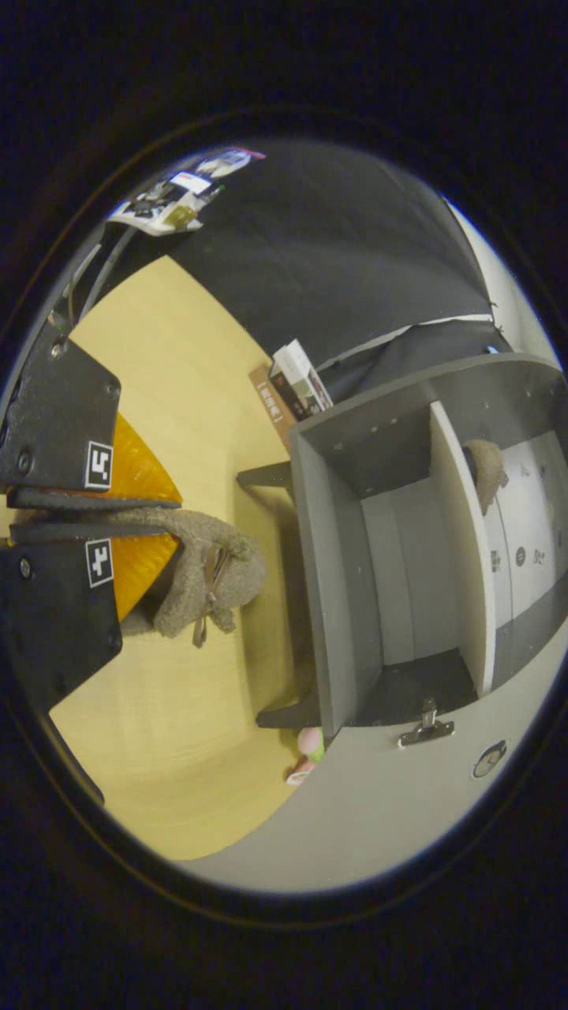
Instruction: Open the shoe cabinet door, grab the shoes and put them into the shoe cabinet, then close the shoe cabinet door.
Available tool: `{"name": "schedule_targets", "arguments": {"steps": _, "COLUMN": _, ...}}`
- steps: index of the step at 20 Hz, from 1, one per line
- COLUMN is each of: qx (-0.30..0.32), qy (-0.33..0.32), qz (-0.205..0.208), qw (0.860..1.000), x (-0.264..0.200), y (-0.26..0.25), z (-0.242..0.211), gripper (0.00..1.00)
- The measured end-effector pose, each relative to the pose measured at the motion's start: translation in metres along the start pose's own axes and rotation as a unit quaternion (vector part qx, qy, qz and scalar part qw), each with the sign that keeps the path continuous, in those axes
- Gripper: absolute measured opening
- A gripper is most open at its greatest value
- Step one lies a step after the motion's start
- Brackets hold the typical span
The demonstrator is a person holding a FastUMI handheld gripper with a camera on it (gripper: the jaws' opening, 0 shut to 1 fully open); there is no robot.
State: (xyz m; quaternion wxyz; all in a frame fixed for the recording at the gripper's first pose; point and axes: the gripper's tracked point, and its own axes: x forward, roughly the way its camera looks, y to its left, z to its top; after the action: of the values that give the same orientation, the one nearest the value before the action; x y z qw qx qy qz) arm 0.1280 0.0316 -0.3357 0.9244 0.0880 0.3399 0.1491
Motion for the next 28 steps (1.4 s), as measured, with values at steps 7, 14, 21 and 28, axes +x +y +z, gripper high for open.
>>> {"name": "schedule_targets", "arguments": {"steps": 7, "qx": -0.059, "qy": -0.076, "qz": 0.036, "qw": 0.995, "x": -0.078, "y": 0.05, "z": 0.087, "gripper": 0.1}}
{"name": "schedule_targets", "arguments": {"steps": 14, "qx": -0.138, "qy": -0.137, "qz": 0.019, "qw": 0.981, "x": -0.14, "y": 0.105, "z": 0.19, "gripper": 0.1}}
{"name": "schedule_targets", "arguments": {"steps": 21, "qx": -0.121, "qy": -0.172, "qz": 0.014, "qw": 0.978, "x": -0.179, "y": 0.131, "z": 0.296, "gripper": 0.1}}
{"name": "schedule_targets", "arguments": {"steps": 28, "qx": -0.148, "qy": -0.214, "qz": -0.102, "qw": 0.96, "x": -0.161, "y": 0.099, "z": 0.393, "gripper": 0.1}}
